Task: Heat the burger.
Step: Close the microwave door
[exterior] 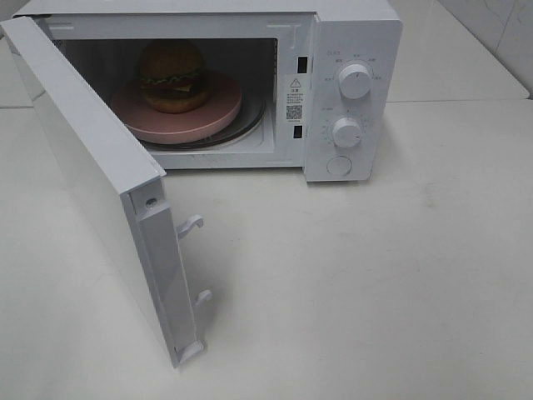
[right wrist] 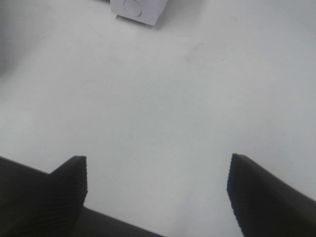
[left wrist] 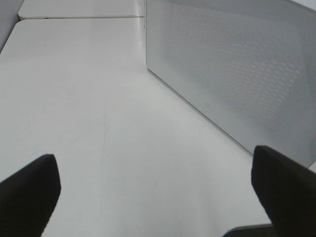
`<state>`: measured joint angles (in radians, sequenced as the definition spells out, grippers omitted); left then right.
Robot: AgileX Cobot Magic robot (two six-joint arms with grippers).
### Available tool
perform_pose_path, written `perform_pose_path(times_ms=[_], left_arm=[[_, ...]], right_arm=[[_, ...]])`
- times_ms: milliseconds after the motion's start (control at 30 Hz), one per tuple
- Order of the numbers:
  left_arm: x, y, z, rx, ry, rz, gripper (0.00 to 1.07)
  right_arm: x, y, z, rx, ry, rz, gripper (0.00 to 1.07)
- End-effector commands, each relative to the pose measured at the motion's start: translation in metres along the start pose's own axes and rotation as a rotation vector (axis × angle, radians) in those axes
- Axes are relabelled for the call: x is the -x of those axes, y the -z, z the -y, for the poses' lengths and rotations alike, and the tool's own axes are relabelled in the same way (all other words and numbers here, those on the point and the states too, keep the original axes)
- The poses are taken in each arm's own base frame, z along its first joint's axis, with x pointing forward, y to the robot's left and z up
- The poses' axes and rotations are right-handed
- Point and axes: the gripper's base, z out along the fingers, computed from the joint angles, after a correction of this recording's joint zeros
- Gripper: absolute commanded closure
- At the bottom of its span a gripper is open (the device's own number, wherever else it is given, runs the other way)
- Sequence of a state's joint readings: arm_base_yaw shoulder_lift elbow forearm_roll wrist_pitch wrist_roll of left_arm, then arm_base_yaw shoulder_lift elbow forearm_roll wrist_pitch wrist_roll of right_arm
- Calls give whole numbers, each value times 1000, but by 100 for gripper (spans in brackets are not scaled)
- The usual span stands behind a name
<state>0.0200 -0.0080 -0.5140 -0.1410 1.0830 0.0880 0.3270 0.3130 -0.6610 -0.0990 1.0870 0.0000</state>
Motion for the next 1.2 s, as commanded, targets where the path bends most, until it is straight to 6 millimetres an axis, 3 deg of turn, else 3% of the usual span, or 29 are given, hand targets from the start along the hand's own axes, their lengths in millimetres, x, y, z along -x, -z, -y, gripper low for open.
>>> perform_pose_path(times_ms=[33, 300, 500, 1200], left_arm=[[0, 2, 0, 1, -5, 28, 9], [0, 2, 0, 1, -5, 28, 9], [0, 2, 0, 1, -5, 27, 9], [0, 2, 0, 0, -4, 28, 9]], right_arm=[[-20, 9, -3, -23, -78, 85, 31], [-50, 8, -12, -52, -161, 192, 31], [-52, 5, -12, -76, -171, 272, 31], [-52, 5, -12, -72, -171, 270, 31]])
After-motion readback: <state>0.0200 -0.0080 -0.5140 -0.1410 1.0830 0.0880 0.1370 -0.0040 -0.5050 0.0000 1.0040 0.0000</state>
